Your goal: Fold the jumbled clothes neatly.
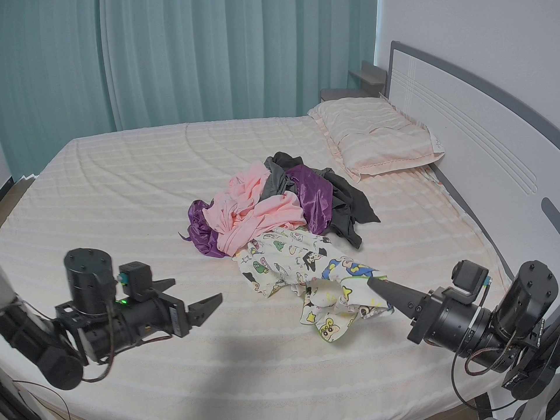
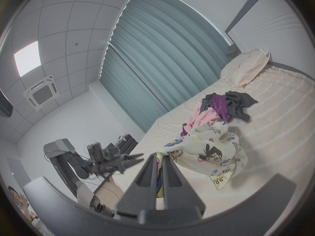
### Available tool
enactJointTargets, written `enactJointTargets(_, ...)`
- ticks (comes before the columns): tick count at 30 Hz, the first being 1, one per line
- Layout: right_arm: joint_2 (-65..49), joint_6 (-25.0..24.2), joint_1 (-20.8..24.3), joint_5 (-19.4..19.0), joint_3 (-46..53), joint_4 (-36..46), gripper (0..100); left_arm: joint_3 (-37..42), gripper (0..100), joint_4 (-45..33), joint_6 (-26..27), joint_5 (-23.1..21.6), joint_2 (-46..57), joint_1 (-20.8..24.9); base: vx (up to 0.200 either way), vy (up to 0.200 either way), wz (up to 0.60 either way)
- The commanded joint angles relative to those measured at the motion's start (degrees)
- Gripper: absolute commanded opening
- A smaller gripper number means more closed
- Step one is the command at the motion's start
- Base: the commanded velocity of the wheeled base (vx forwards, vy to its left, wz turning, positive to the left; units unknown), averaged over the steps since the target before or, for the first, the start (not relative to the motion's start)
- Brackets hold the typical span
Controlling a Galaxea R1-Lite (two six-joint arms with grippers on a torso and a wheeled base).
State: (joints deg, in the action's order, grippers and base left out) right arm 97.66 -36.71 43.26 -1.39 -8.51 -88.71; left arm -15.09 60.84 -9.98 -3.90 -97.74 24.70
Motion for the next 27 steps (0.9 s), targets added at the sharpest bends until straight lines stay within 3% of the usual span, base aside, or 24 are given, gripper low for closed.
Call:
enactJointTargets(1,-2.3,0.2,1.4,1.9,-10.0,0.0,0,-2.8,100,24.3,-10.3,9.7,-32.1,16.2,0.000,0.000,0.00)
enactJointTargets(5,-2.4,0.4,3.6,2.0,-12.1,0.9,0,-6.8,100,27.0,-13.5,12.7,-33.6,18.3,0.000,0.000,0.00)
enactJointTargets(7,-2.4,0.8,4.8,2.3,-13.9,2.6,0,-9.7,100,27.5,-15.6,16.2,-34.3,19.7,0.000,0.000,0.00)
enactJointTargets(10,-2.1,0.9,5.0,2.8,-14.9,3.7,0,-12.7,100,27.6,-16.1,18.4,-35.0,19.7,0.000,0.000,0.00)
enactJointTargets(14,-1.8,0.8,5.3,2.7,-14.4,3.5,0,-19.4,100,27.8,-16.1,25.7,-36.5,18.5,0.000,0.000,0.00)
enactJointTargets(16,-1.7,0.8,5.3,2.7,-14.3,3.4,0,-20.2,100,27.8,-15.9,27.3,-36.6,18.3,0.000,0.000,0.00)
enactJointTargets(22,-1.7,0.6,4.9,2.8,-14.3,3.3,0,-16.5,100,28.9,-14.7,28.0,-35.8,16.9,0.000,0.000,0.00)
enactJointTargets(27,-1.7,0.5,4.1,2.8,-14.3,3.3,0,-6.4,100,29.2,-13.9,25.3,-32.0,16.9,0.000,0.000,0.00)
